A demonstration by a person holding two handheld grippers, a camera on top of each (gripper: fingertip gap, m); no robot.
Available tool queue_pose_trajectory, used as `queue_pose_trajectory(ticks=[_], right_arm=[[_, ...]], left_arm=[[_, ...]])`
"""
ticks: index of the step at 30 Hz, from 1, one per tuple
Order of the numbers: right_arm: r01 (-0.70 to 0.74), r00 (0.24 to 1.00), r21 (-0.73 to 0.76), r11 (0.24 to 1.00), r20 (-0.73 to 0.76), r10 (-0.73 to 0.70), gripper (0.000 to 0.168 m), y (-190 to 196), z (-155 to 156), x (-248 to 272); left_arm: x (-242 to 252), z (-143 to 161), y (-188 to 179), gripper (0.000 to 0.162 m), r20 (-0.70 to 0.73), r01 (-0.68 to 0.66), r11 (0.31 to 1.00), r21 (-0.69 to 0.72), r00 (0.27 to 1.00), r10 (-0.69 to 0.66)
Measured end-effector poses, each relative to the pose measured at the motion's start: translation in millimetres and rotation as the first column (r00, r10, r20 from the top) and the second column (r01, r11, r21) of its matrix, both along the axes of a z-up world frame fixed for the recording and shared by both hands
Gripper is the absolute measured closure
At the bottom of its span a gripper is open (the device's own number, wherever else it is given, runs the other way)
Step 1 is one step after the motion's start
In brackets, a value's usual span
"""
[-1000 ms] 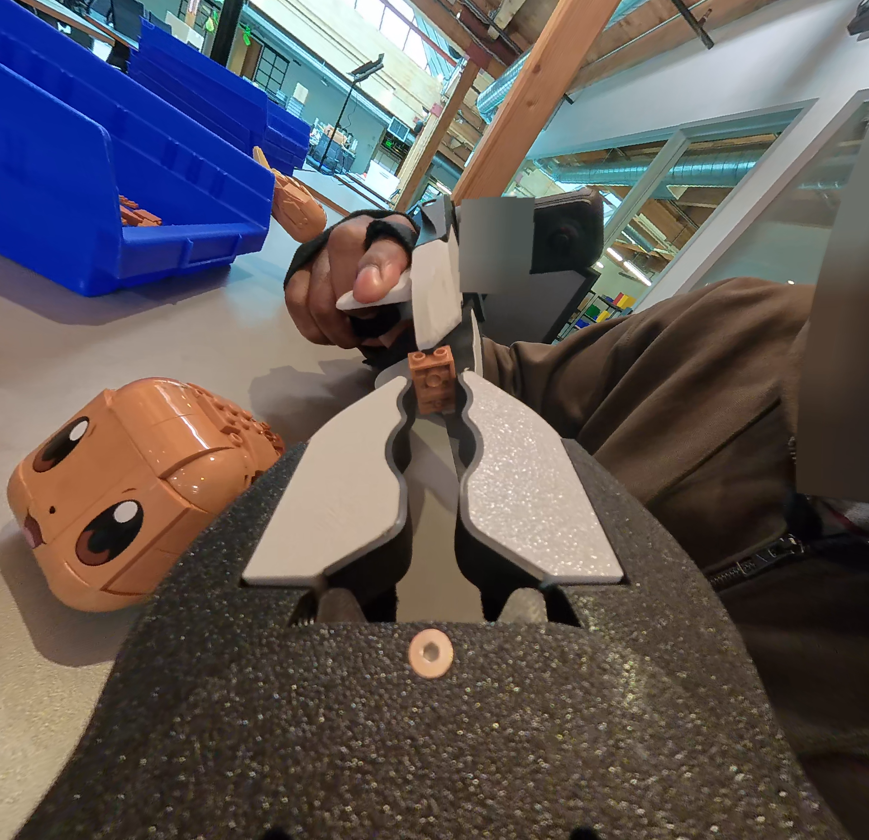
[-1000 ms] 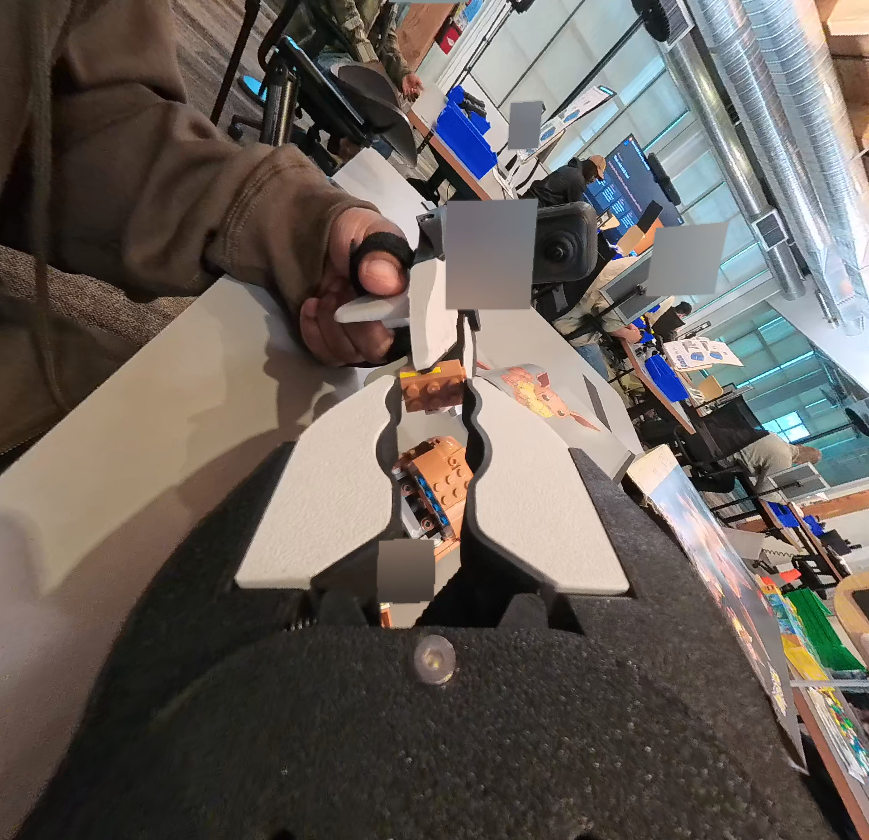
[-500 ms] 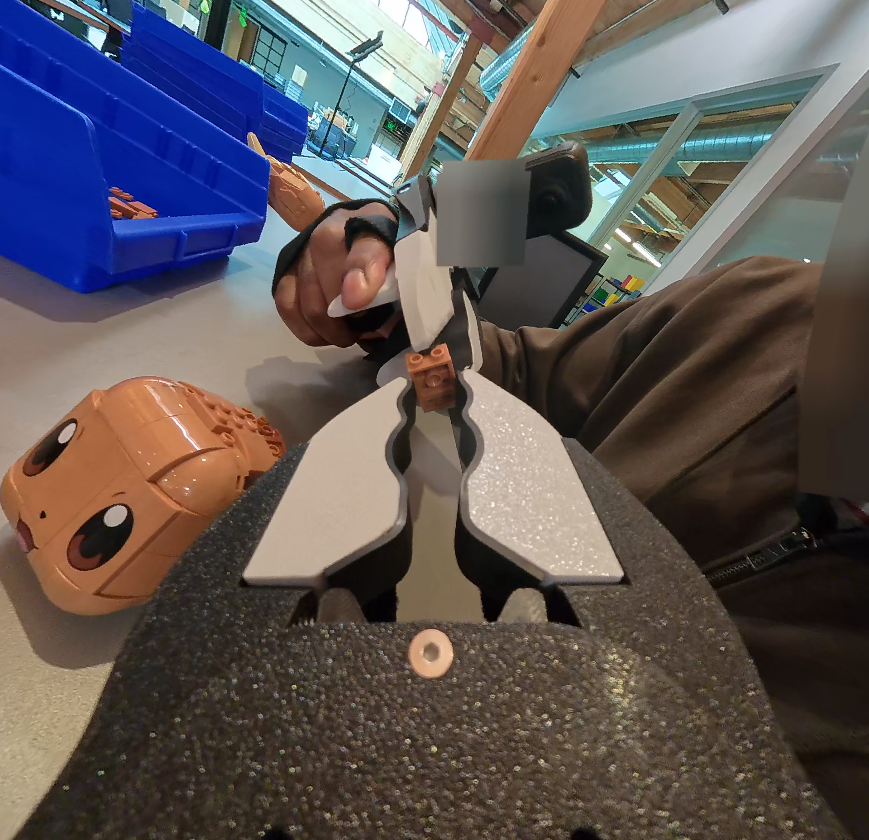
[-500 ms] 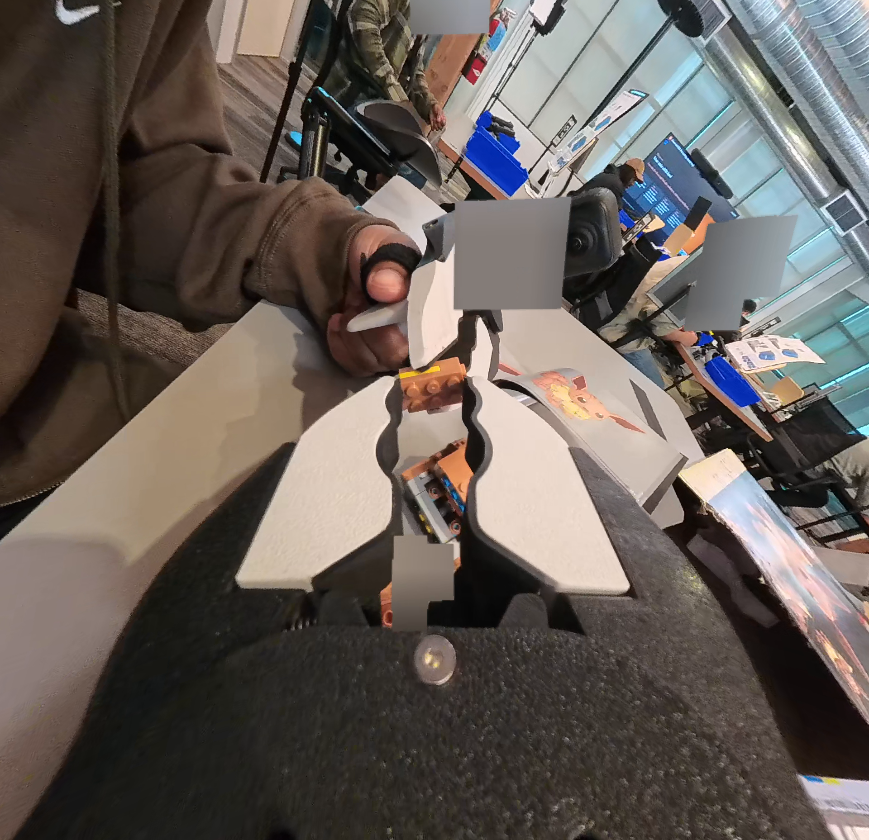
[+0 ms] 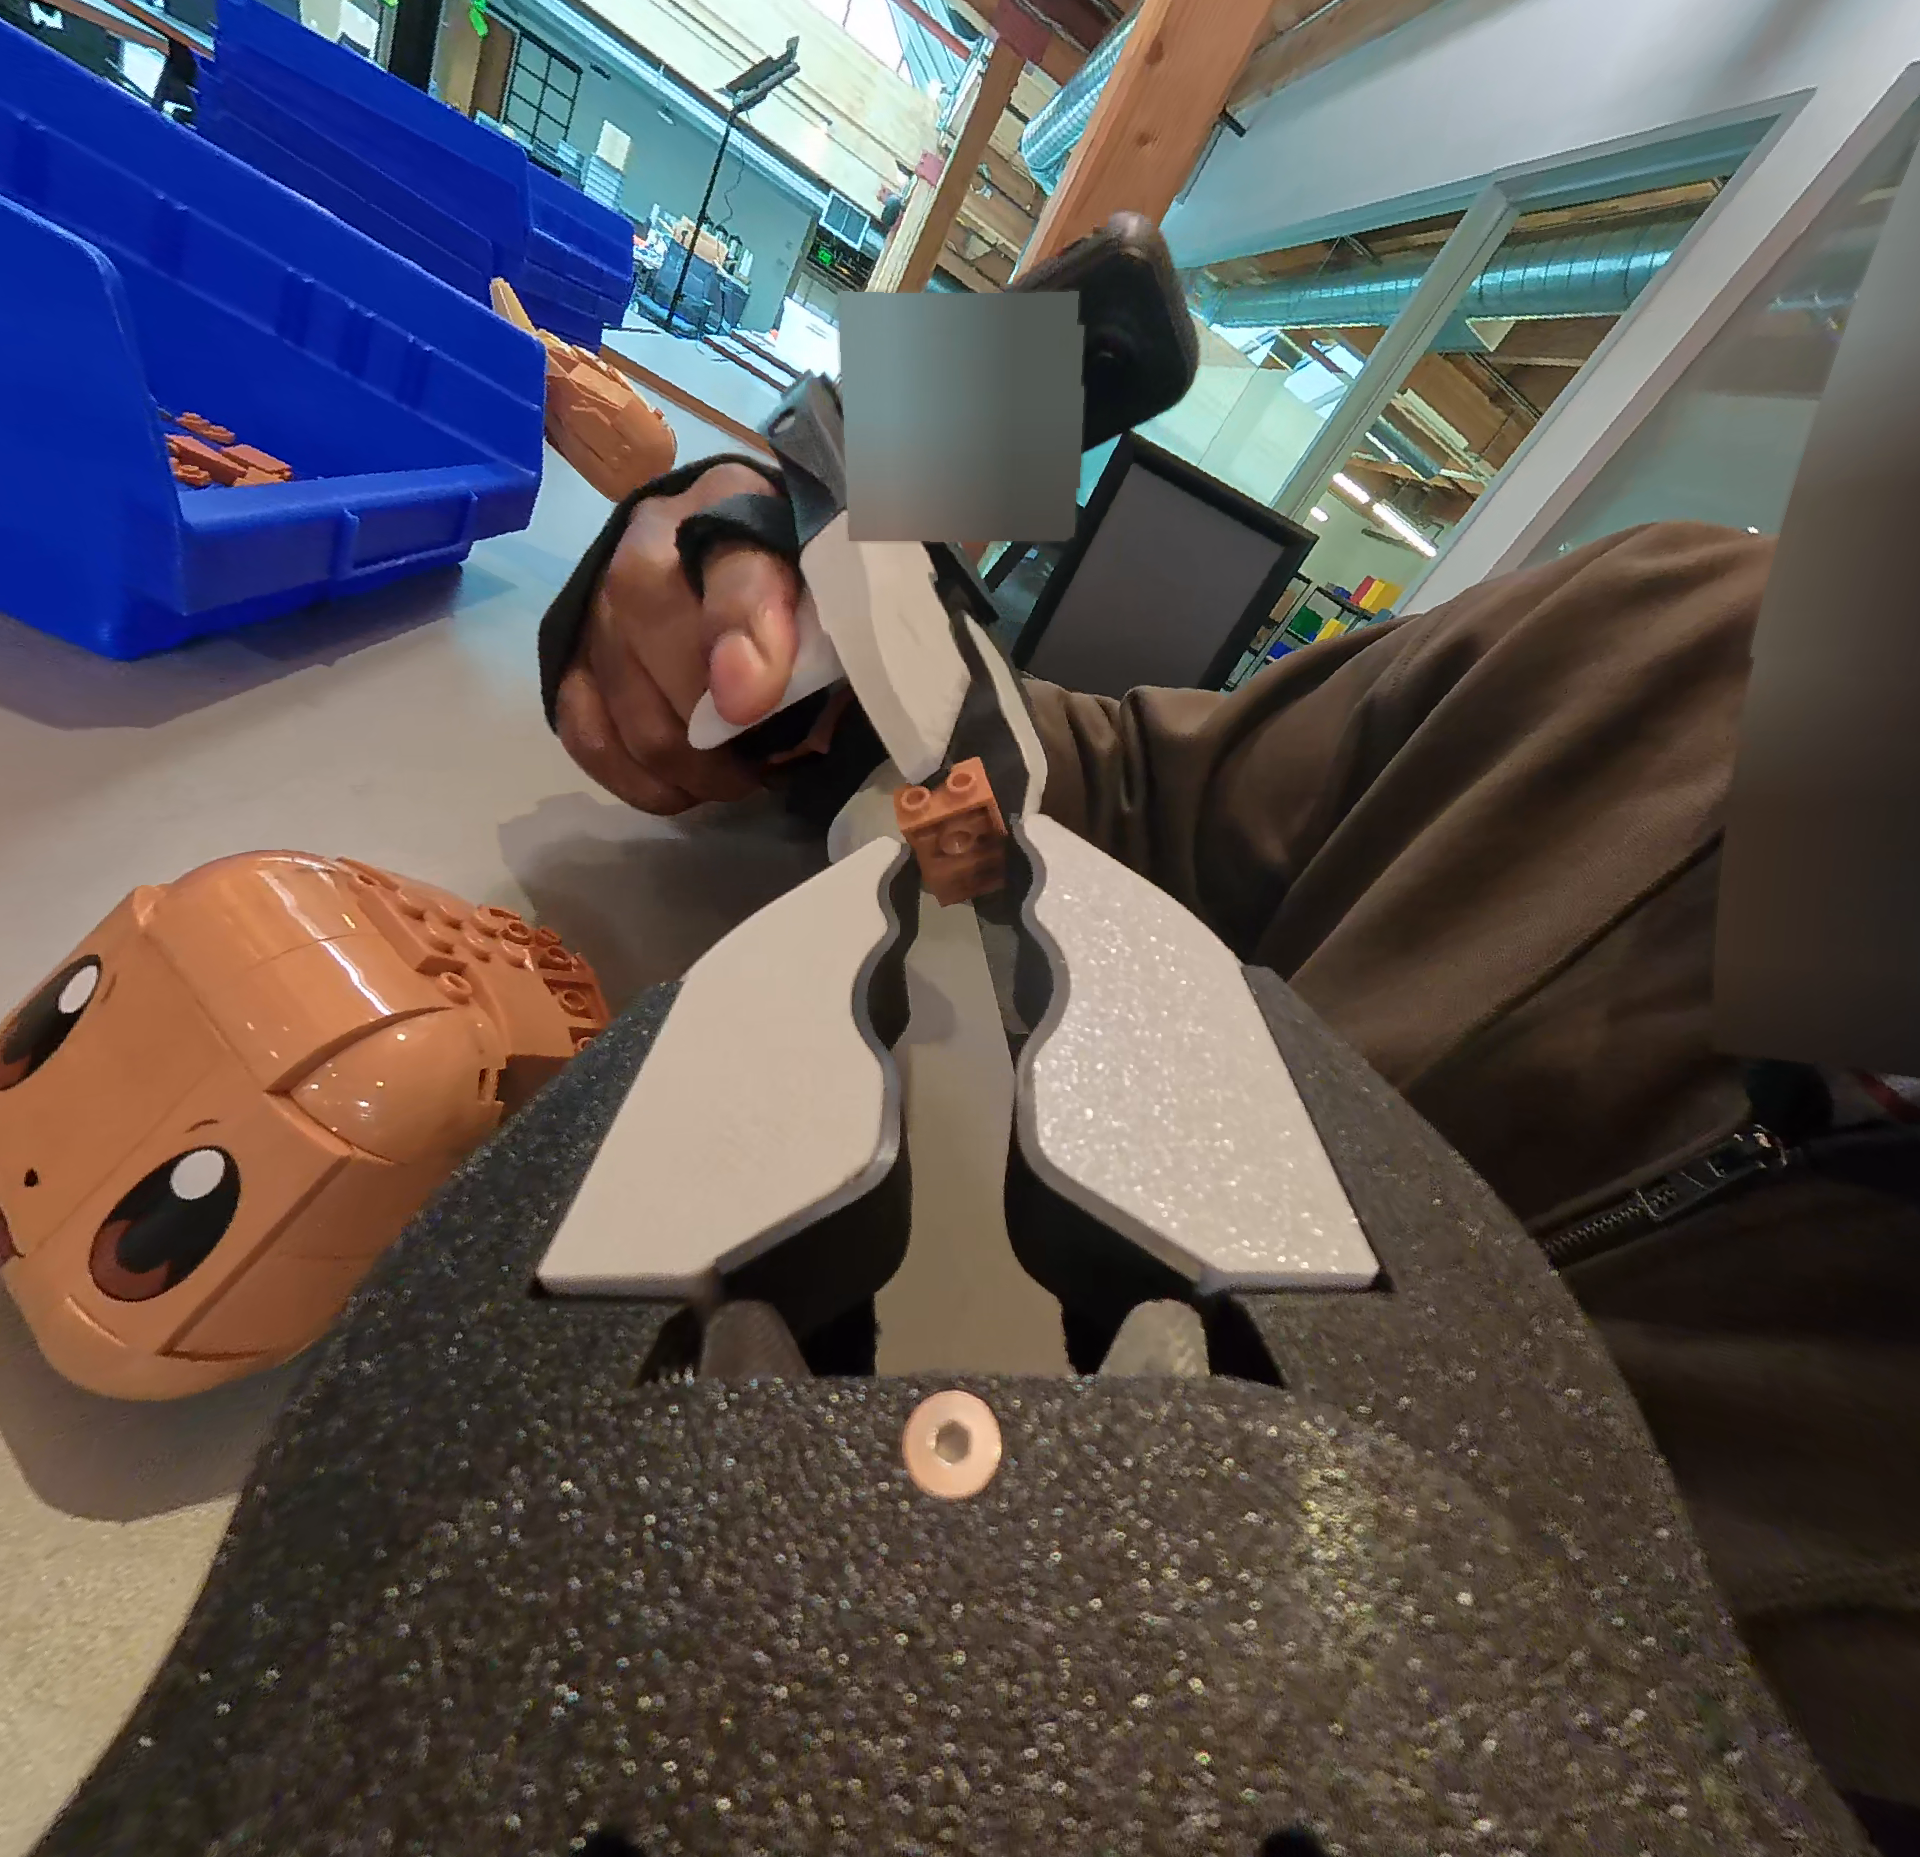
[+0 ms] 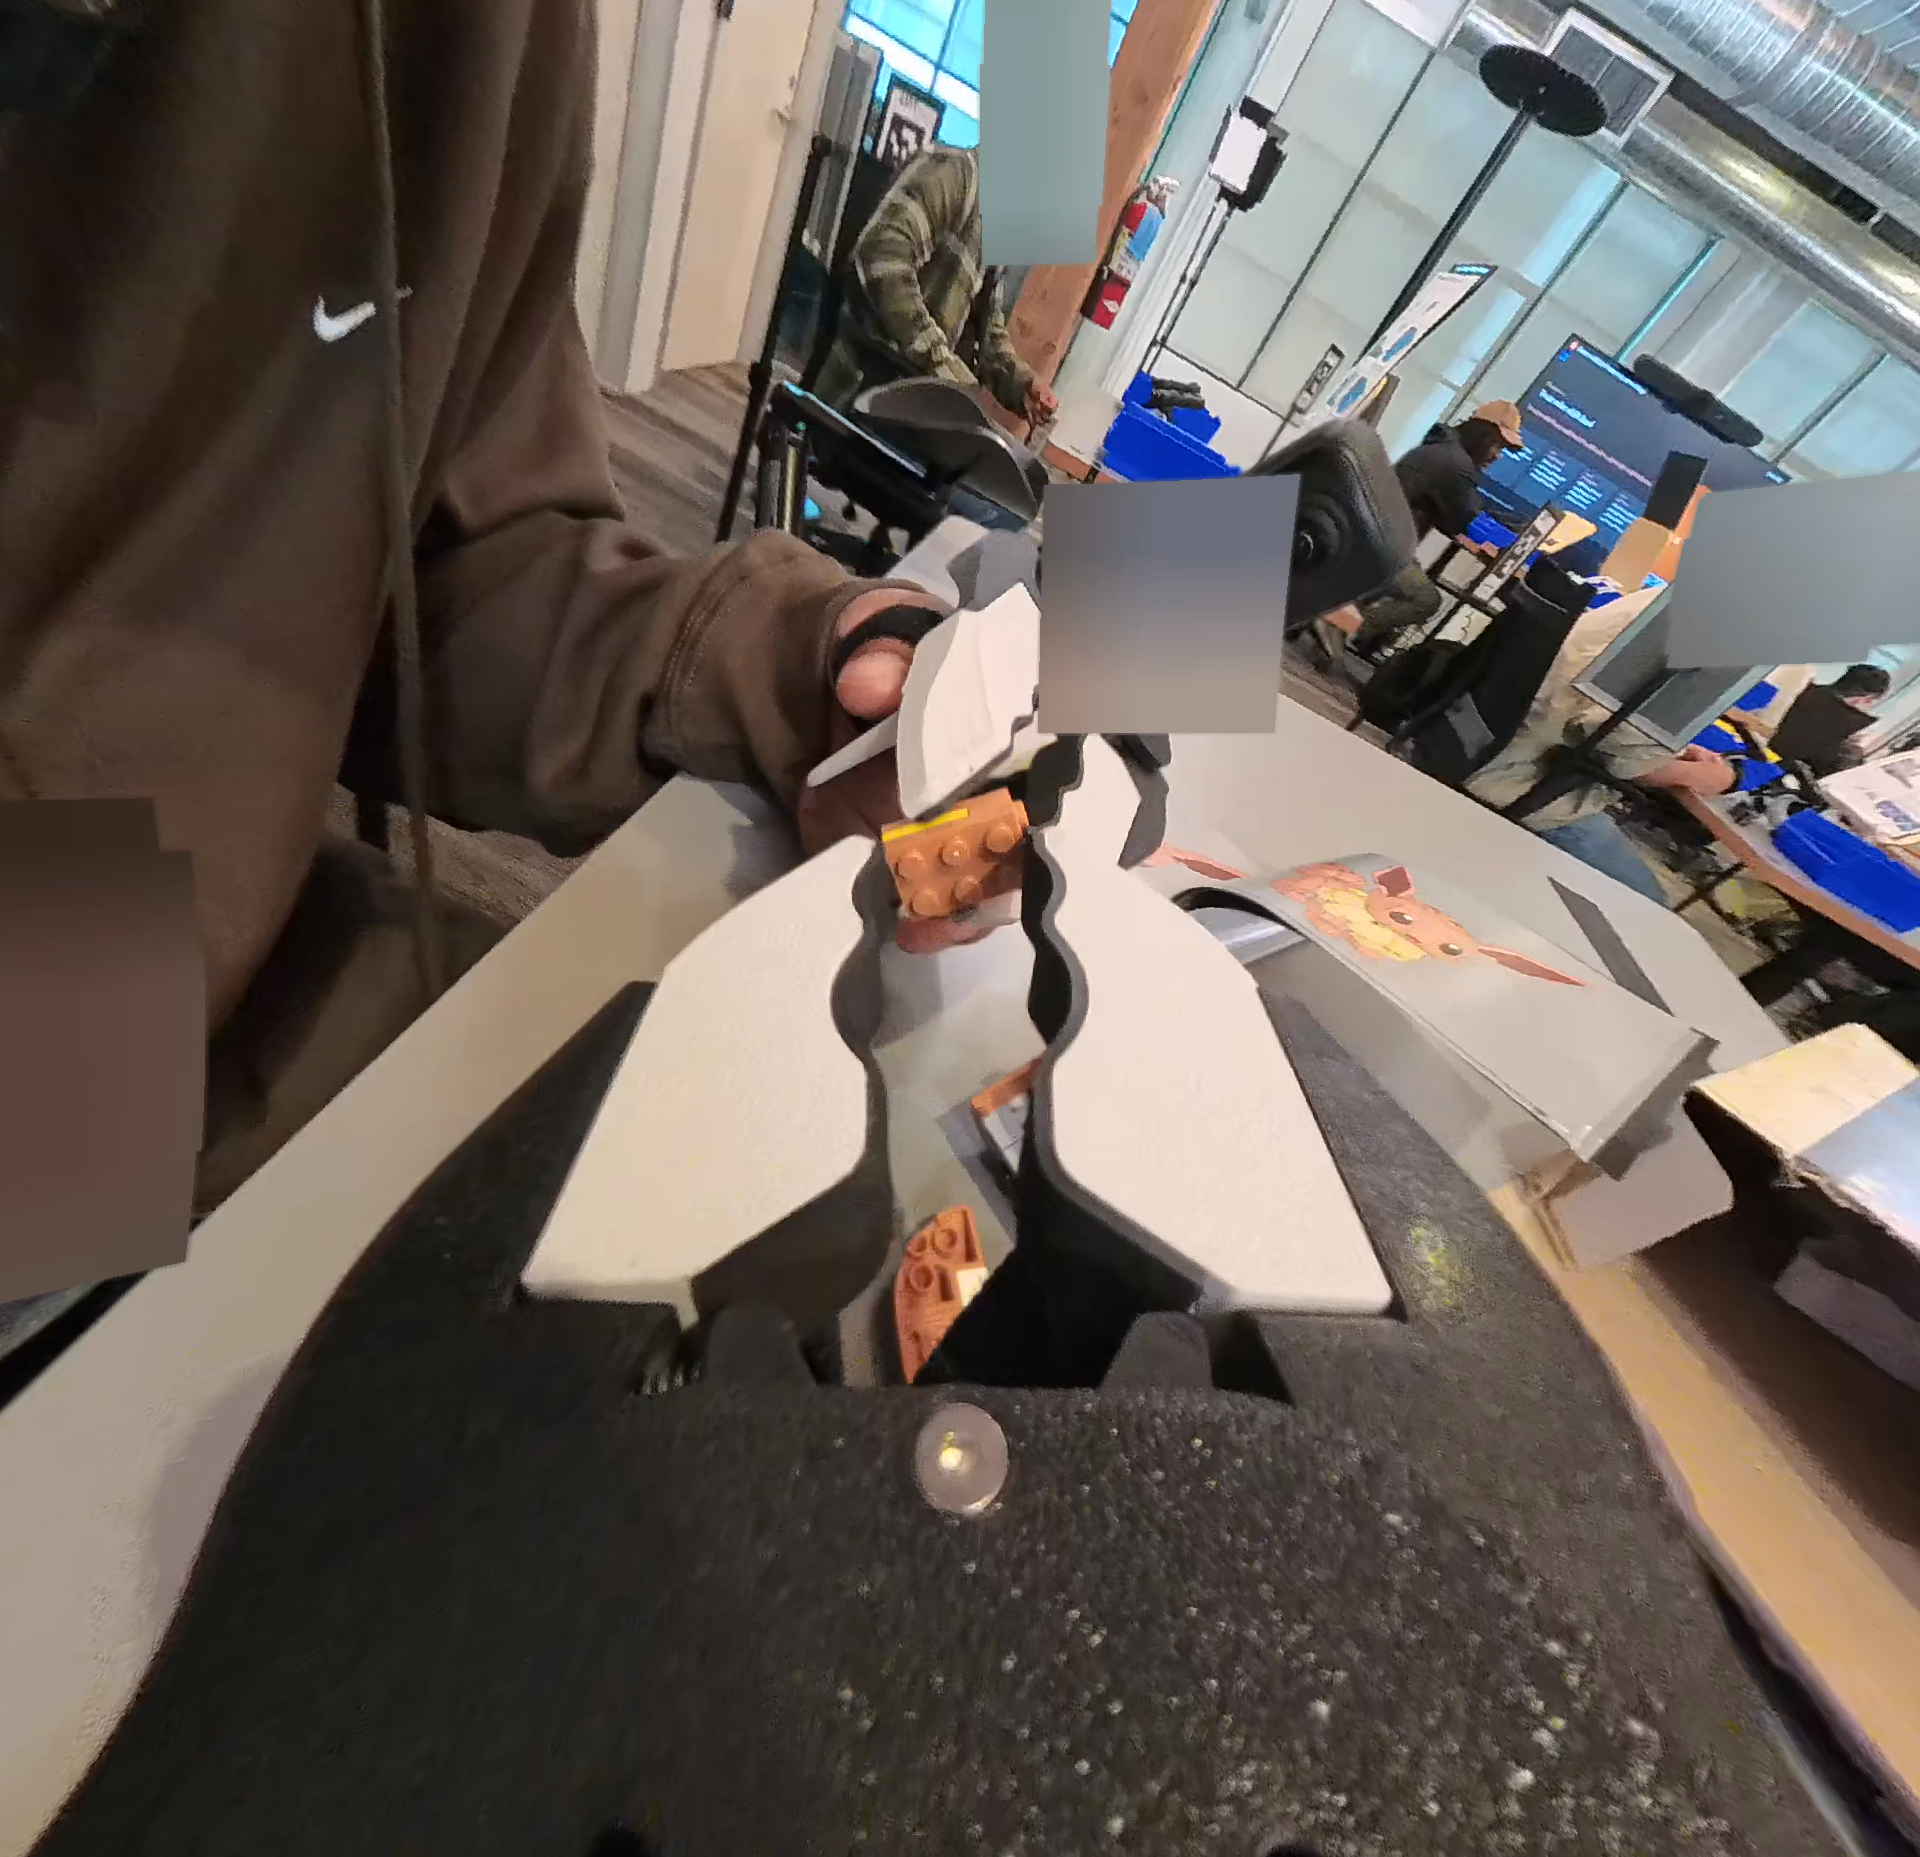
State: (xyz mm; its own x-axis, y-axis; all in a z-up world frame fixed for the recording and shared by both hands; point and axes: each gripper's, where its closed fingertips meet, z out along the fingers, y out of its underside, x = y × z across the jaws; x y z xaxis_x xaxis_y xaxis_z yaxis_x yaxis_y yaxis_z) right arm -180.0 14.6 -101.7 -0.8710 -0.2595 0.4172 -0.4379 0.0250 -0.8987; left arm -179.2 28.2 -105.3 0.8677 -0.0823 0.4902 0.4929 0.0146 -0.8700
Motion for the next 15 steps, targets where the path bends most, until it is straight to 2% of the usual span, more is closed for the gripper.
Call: queue_pose_trajectory(ticks=[6, 7, 8, 11, 15], right_arm=[[-0.013, 0.998, -0.018, 1.0, 0.063, 0.014, 0.144, -0.3, 1.0, -1.7], [0.0, 0.997, -0.025, 1.0, 0.071, 0.002, 0.149, -0.2, 2.1, -3.5], [0.011, 0.995, -0.051, 0.999, 0.096, -0.006, 0.168, 2.2, 6.8, -6.2], [0.038, 0.984, -0.085, 0.996, 0.179, -0.022, 0.162, 12.6, 16.8, -17.1], [0.089, 0.969, -0.026, 0.996, 0.232, -0.08, 0.15, 6.6, 10.1, -25.1]], left_arm=[[-1.2, 0.8, -1.1, 0.146, -0.052, -0.028, 1.0, -0.014, 0.998, 0.027], [-3.4, 0.4, -2.0, 0.146, -0.081, -0.052, 0.998, -0.026, 0.995, 0.05], [-6.2, -3.0, -3.4, 0.146, -0.123, -0.086, 0.995, -0.059, 0.989, 0.078], [-11.4, 3.3, -12.4, 0.146, -0.273, -0.179, 0.982, -0.056, 0.949, 0.157], [-16.6, 2.2, -13.9, 0.146, -0.362, -0.247, 0.966, -0.077, 0.91, 0.204]])
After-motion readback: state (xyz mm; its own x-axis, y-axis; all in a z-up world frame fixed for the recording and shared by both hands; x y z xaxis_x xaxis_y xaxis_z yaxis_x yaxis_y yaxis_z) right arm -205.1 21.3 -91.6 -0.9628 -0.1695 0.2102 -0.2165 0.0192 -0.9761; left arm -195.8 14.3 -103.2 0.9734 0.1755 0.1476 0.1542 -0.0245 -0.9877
